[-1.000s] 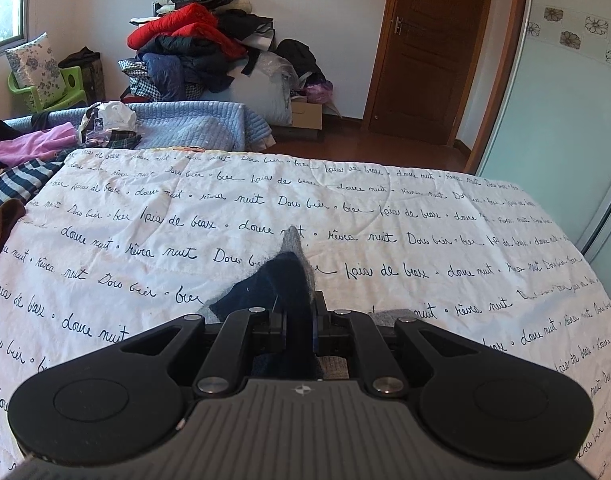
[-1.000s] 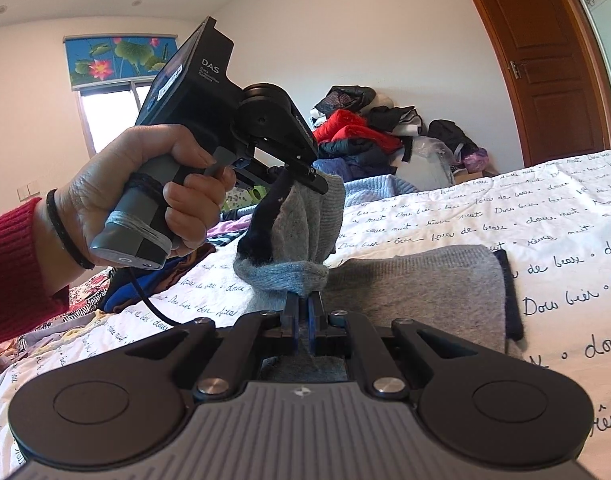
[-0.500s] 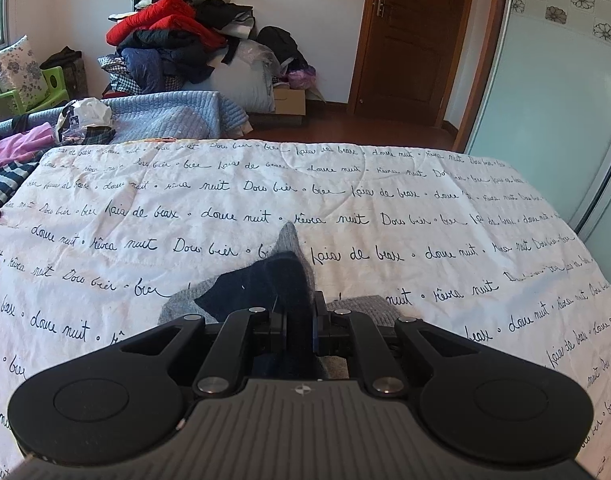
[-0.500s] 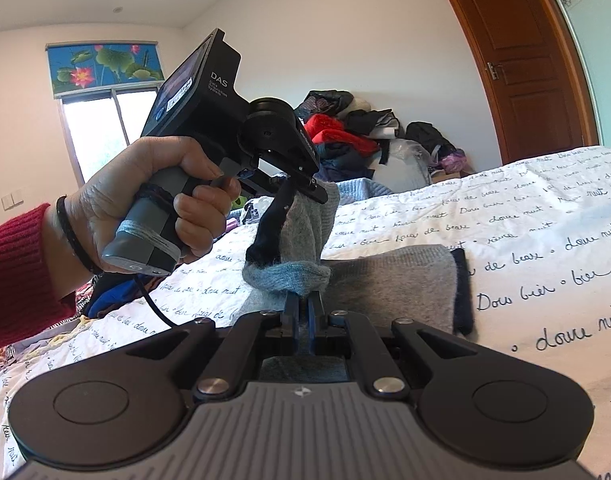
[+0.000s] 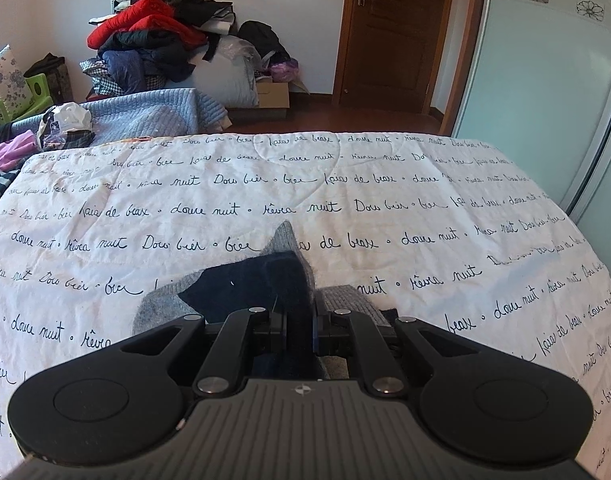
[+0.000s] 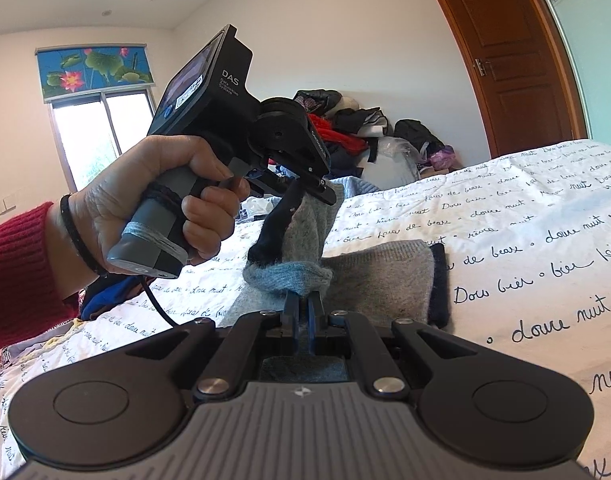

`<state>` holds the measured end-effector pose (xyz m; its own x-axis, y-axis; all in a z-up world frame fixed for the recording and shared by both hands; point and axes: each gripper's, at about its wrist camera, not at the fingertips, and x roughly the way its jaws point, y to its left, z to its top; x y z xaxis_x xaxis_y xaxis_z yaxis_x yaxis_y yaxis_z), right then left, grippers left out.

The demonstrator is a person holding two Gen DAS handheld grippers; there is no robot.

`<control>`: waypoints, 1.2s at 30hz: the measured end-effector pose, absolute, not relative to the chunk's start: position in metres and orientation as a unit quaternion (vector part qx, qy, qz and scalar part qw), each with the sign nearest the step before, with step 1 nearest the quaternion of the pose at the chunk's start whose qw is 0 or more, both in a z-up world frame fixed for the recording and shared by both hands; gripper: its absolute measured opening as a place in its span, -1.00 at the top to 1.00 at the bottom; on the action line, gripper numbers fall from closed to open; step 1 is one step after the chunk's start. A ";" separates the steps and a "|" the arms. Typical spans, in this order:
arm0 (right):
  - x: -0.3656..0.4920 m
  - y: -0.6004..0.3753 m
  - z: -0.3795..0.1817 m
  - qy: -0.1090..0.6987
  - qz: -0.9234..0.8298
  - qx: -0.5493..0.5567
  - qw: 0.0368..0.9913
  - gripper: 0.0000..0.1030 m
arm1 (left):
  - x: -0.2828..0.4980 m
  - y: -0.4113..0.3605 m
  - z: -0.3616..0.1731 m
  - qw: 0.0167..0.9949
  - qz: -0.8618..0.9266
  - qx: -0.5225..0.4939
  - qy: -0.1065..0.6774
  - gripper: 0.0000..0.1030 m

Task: Fold small clothes
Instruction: 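Carry the sweater edge over the body with both grippers, folding it in half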

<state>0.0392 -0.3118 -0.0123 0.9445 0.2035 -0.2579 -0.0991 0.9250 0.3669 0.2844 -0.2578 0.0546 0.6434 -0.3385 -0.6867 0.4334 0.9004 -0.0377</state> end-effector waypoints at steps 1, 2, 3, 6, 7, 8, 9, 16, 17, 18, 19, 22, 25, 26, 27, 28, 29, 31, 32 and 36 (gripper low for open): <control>0.038 -0.313 -0.012 0.148 0.076 0.178 0.970 0.91 | 0.283 -0.260 0.054 0.904 -0.215 0.067 0.364 0.79; 0.038 -0.314 -0.012 0.148 0.075 0.179 0.970 0.91 | 0.282 -0.262 0.053 0.903 -0.216 0.069 0.364 0.79; 0.037 -0.314 -0.012 0.148 0.073 0.180 0.970 0.91 | 0.282 -0.264 0.053 0.903 -0.218 0.070 0.364 0.79; 0.034 -0.317 -0.013 0.150 0.069 0.183 0.969 0.91 | 0.281 -0.269 0.051 0.902 -0.220 0.075 0.363 0.79; 0.033 -0.318 -0.013 0.150 0.067 0.183 0.969 0.91 | 0.281 -0.271 0.050 0.902 -0.221 0.075 0.364 0.79; 0.032 -0.319 -0.013 0.151 0.067 0.184 0.969 0.91 | 0.280 -0.272 0.049 0.901 -0.221 0.076 0.365 0.79; 0.031 -0.319 -0.014 0.152 0.066 0.184 0.969 0.91 | 0.280 -0.274 0.048 0.901 -0.222 0.077 0.365 0.79; 0.029 -0.321 -0.016 0.157 0.063 0.187 0.968 0.91 | 0.281 -0.281 0.041 0.898 -0.223 0.082 0.370 0.79; 0.029 -0.322 -0.016 0.157 0.062 0.187 0.968 0.91 | 0.281 -0.282 0.040 0.898 -0.223 0.082 0.371 0.79; 0.029 -0.322 -0.016 0.158 0.062 0.188 0.968 0.91 | 0.281 -0.283 0.039 0.897 -0.224 0.082 0.372 0.79; 0.029 -0.323 -0.017 0.158 0.061 0.188 0.967 0.91 | 0.281 -0.284 0.038 0.897 -0.224 0.083 0.373 0.79; 0.028 -0.324 -0.017 0.159 0.060 0.189 0.967 0.91 | 0.280 -0.289 0.036 0.896 -0.224 0.085 0.375 0.79; 0.027 -0.325 -0.018 0.158 0.057 0.191 0.967 0.91 | 0.280 -0.293 0.033 0.894 -0.225 0.089 0.377 0.79; 0.026 -0.326 -0.018 0.159 0.056 0.192 0.967 0.91 | 0.280 -0.295 0.032 0.894 -0.225 0.090 0.377 0.79; 0.026 -0.326 -0.018 0.160 0.055 0.192 0.967 0.91 | 0.280 -0.296 0.030 0.893 -0.225 0.091 0.378 0.79; 0.026 -0.328 -0.019 0.161 0.054 0.194 0.966 0.91 | 0.280 -0.298 0.029 0.893 -0.226 0.092 0.379 0.79; 0.025 -0.329 -0.020 0.161 0.053 0.195 0.966 0.91 | 0.279 -0.300 0.028 0.892 -0.226 0.093 0.380 0.79; 0.023 -0.332 -0.021 0.161 0.049 0.197 0.966 0.91 | 0.278 -0.303 0.025 0.891 -0.227 0.096 0.382 0.79; 0.023 -0.334 -0.022 0.161 0.047 0.199 0.966 0.91 | 0.278 -0.304 0.023 0.890 -0.227 0.097 0.383 0.79; 0.023 -0.342 -0.024 0.170 0.052 0.207 0.962 0.91 | 0.276 -0.309 0.018 0.888 -0.228 0.102 0.386 0.79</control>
<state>0.0225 -0.3422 -0.0240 0.9365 0.1707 -0.3064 -0.0293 0.9086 0.4167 0.2760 -0.3093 0.0183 0.5978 -0.3267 -0.7320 0.4848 0.8746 0.0056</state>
